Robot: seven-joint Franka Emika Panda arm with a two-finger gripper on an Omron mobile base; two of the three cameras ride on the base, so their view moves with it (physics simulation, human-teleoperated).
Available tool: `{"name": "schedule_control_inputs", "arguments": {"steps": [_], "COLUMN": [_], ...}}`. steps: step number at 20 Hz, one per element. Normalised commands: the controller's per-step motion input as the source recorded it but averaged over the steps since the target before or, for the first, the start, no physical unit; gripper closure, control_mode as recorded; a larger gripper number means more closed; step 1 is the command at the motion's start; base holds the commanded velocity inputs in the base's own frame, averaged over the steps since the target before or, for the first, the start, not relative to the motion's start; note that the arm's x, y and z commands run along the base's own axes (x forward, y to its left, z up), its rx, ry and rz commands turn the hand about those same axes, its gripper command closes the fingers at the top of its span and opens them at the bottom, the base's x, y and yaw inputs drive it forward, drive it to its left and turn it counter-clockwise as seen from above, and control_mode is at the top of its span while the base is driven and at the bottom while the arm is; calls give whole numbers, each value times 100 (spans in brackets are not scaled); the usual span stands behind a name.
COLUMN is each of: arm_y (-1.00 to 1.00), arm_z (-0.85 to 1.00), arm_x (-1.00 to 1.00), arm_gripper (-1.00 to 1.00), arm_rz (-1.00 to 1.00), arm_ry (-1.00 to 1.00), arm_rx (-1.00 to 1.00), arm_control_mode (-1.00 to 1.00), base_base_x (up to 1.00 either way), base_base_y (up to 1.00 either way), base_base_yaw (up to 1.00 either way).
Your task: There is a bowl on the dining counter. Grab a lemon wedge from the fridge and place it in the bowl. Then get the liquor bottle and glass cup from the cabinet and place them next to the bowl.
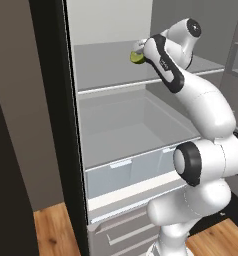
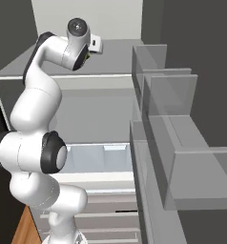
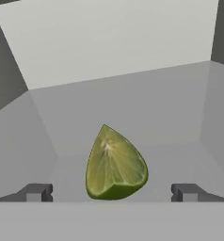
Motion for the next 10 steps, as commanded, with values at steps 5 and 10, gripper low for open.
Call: {"name": "schedule_control_inputs", "arguments": {"steps": [5, 10], "arm_y": [0, 0], "arm_z": [-2, -8], "arm_x": [0, 1], "arm_gripper": [-100, -100], "arm_rz": [0, 0], "arm_ry": [0, 0], "arm_rx": [1, 1], "arm_control_mode": [-100, -100], "base_base_x": [0, 0], "base_base_y": [0, 0], "base_base_yaw": [0, 0]}}
